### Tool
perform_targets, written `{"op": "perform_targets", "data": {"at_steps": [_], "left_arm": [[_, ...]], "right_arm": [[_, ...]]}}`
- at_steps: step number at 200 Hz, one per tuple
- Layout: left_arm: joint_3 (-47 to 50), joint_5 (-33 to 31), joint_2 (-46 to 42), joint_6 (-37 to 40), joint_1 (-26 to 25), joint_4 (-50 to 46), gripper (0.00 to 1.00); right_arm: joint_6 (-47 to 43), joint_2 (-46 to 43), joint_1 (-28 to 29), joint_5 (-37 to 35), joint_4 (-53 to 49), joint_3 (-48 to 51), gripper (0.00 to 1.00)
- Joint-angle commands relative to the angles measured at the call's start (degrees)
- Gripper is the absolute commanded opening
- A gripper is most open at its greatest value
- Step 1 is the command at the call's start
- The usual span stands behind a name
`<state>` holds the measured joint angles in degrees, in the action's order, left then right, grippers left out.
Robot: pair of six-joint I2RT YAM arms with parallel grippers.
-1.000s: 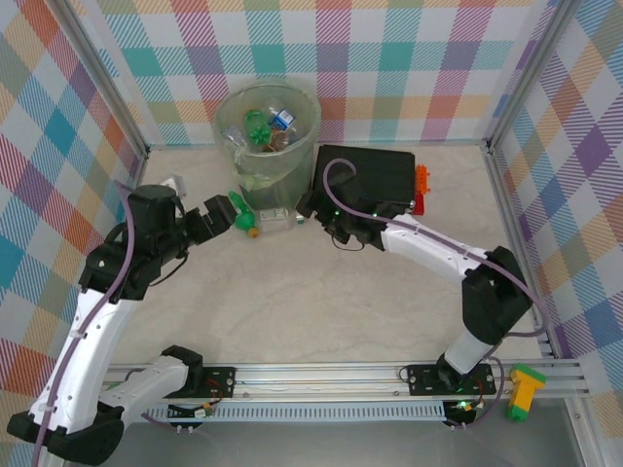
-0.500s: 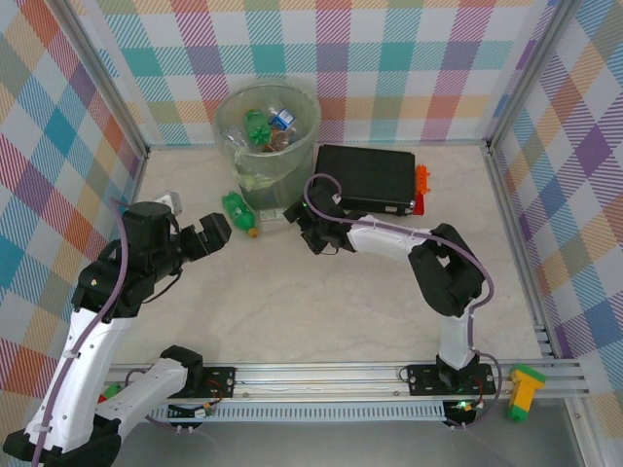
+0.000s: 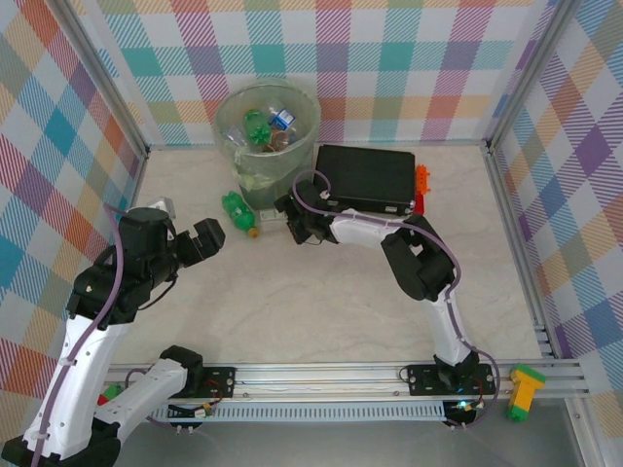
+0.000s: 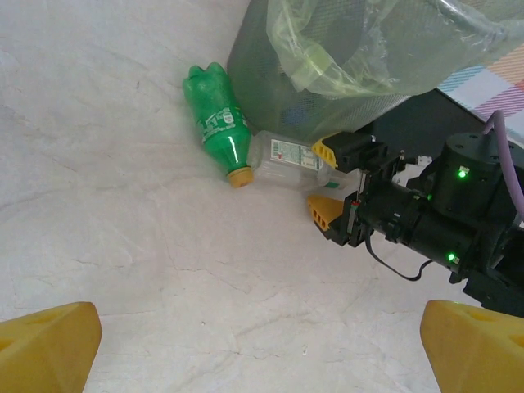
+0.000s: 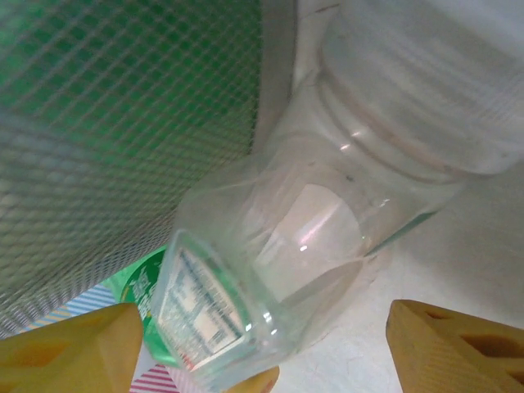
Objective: Put the plastic bottles in the bin
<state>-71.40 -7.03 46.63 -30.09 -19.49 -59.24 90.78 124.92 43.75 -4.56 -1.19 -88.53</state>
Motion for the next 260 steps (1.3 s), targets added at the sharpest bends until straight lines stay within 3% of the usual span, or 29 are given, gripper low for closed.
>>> {"op": "perform_targets", "data": {"at_steps": [1, 37, 136, 190, 260], "left_arm": [[-0.86, -0.98, -0.14, 1.48, -0.47, -1.05, 1.00], [-0.73, -0.54, 0.12, 1.37, -0.47, -0.79, 1.00], [0.73, 1.01, -0.09, 1.05, -0.47, 0.88, 1.00], [1.71, 1.92, -0.27, 1.62, -0.47, 1.85, 1.00], [2.13, -0.07, -2.69, 2.70, -0.47, 0.28, 0.99]], "right_arm": [[2.94, 1.15, 0.11, -1.32, -2.75, -1.49, 0.74], [3.50, -0.87, -0.33, -2.70, -6.94, 1.61, 0.66], [-2.27, -18.61, -2.96, -7.30, -16.26, 20.89, 0.65], [-4.18, -20.14, -3.05, -9.53, -27.51, 14.36, 0.88], [-2.87, -14.61, -3.01, -7.38, -27.17, 6.48, 0.92]]}}
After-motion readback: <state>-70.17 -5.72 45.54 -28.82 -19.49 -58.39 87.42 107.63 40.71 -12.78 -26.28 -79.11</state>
